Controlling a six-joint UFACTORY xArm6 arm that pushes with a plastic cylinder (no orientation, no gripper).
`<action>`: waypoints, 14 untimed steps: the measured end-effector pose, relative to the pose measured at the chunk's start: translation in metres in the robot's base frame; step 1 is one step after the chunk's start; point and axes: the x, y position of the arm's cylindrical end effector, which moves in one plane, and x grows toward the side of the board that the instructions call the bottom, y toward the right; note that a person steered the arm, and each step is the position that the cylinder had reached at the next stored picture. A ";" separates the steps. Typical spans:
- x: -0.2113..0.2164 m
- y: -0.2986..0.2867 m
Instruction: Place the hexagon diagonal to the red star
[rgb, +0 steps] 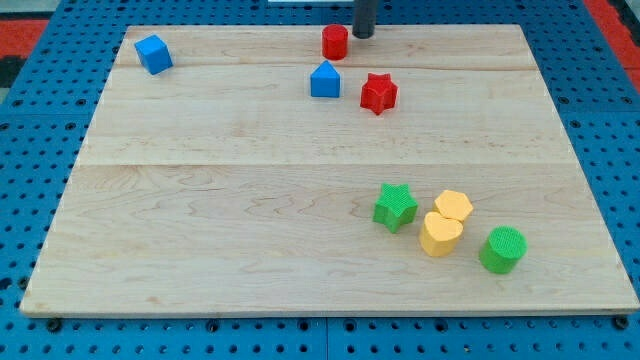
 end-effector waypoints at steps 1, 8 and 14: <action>0.014 -0.050; 0.353 0.114; 0.244 0.009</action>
